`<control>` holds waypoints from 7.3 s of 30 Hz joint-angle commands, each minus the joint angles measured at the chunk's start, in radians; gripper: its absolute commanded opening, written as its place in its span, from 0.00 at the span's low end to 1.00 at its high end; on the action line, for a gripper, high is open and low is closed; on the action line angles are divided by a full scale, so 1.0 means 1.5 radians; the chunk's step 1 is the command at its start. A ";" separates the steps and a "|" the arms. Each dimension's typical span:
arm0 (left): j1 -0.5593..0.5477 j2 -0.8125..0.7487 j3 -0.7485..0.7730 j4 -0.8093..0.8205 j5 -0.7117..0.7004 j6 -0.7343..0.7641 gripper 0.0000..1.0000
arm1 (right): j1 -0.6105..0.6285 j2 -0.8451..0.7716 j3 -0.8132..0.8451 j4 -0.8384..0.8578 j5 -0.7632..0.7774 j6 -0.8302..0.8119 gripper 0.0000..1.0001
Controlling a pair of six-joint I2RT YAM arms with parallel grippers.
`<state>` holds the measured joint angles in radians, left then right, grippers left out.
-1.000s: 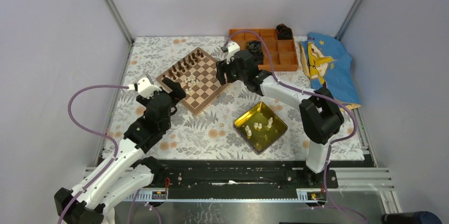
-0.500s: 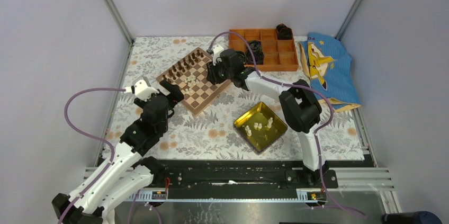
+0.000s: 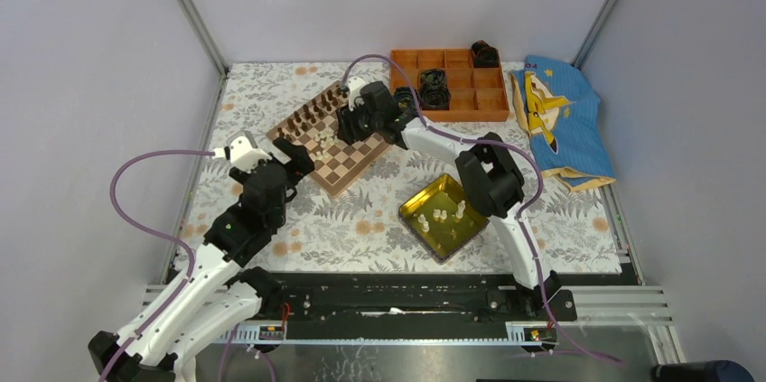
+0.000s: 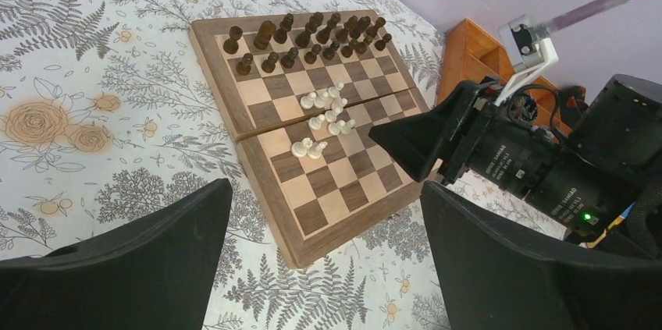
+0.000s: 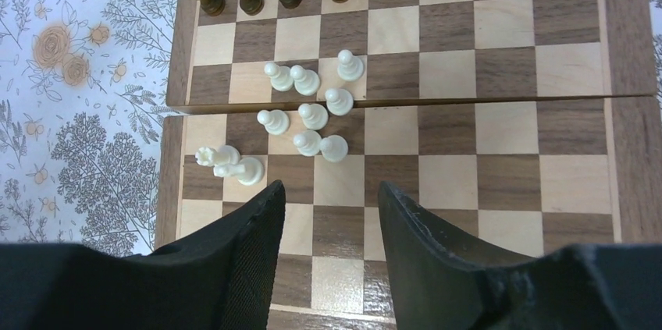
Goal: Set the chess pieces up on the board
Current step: Pick up the chess piece from the chessboard, then place the chess piece on the chessboard, then pick up the chess piece from the chessboard.
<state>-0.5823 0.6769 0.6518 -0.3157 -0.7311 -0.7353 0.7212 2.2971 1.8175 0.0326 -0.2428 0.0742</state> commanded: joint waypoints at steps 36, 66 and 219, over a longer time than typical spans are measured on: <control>-0.003 -0.032 -0.013 -0.017 0.013 -0.022 0.99 | 0.017 0.117 0.185 -0.074 -0.021 -0.009 0.46; -0.003 -0.037 -0.025 -0.018 0.019 -0.035 0.99 | 0.016 0.159 0.240 -0.106 -0.024 -0.011 0.31; -0.003 -0.077 -0.040 -0.049 -0.002 -0.053 0.99 | 0.051 -0.009 0.013 0.023 0.026 -0.147 0.54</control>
<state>-0.5823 0.5724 0.5865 -0.3771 -0.7067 -0.8009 0.7910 2.2513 1.7729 0.0547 -0.1951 -0.1455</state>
